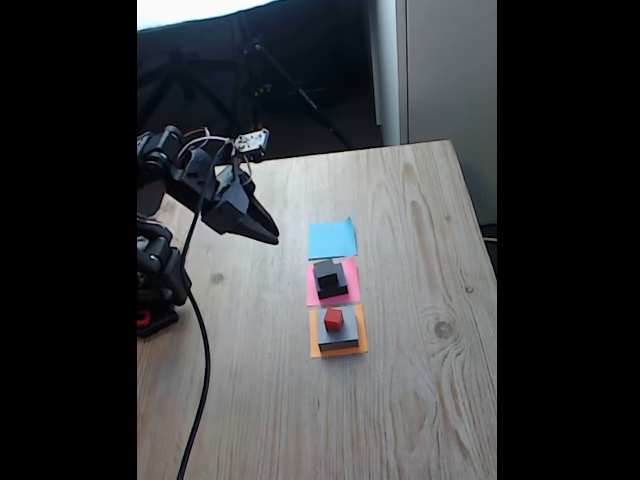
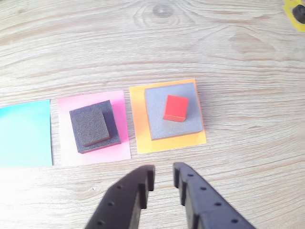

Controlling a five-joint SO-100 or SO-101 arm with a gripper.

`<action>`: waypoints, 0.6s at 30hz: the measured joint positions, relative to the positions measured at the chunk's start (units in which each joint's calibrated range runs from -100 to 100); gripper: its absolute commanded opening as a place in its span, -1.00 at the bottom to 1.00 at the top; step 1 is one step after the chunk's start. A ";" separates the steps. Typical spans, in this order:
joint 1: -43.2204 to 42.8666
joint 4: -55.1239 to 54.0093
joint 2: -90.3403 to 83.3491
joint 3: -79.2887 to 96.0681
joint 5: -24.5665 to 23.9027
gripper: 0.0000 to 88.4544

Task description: Tower of hanoi

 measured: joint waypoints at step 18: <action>7.23 -13.85 -6.07 17.56 0.17 -0.58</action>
